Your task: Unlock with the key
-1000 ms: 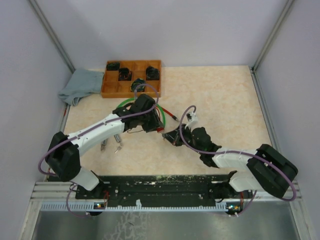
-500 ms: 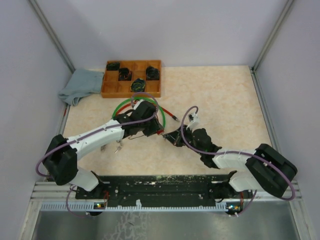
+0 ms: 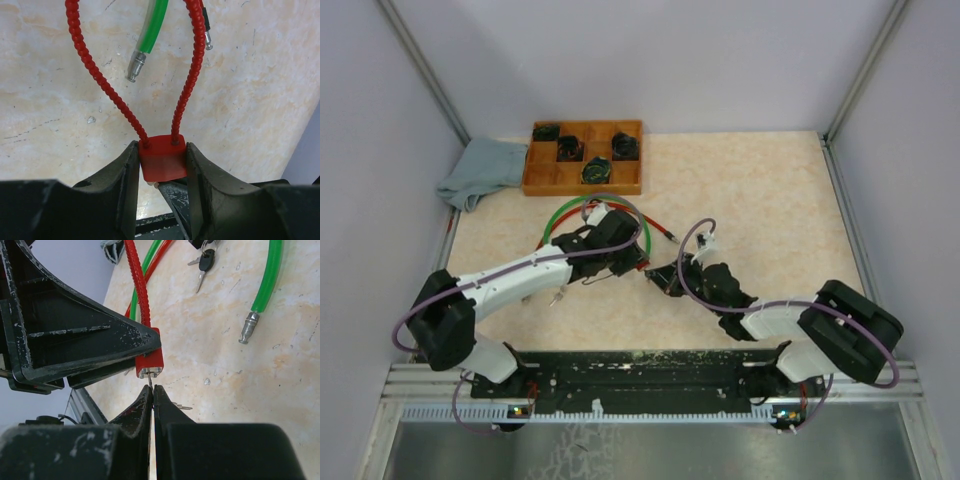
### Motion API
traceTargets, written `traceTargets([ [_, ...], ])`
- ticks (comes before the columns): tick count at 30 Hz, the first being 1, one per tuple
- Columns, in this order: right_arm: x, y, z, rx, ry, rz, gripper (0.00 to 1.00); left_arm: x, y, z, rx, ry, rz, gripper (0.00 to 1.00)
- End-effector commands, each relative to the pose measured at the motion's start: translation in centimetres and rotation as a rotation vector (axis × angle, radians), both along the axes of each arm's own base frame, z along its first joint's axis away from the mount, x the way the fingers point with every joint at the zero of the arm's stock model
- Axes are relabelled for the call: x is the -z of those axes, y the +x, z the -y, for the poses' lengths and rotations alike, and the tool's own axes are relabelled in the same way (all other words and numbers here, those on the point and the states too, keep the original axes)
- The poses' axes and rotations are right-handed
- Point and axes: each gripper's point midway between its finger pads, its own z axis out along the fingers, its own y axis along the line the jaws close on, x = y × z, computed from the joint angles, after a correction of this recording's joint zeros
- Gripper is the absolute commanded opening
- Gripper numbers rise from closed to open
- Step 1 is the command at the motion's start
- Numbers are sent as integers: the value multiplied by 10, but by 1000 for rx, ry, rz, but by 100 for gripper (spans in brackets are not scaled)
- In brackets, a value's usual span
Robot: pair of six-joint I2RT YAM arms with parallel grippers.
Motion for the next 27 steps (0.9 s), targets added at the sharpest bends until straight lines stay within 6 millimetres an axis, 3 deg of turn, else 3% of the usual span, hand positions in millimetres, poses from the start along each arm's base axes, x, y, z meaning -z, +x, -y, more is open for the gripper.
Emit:
traceTargets([
  [1,-63,14,-2,52,138,163,0,-6,-29,30,107,-80,-35,0],
  [5,-69,16,2,59,146,192,0,1,-39,32,141,-57,-38,0],
  [12,-76,16,-3,37,182,251,0,-3,-53,39,158,-99,-37,0],
  [17,-84,10,-8,-35,205,296,0,-7,-43,27,89,-100,5,0],
  [24,-78,-9,-12,-148,115,278,34,-36,-9,-8,-38,-99,177,0],
  [27,-67,-14,-11,-181,43,265,38,-49,1,-19,-71,-95,226,0],
])
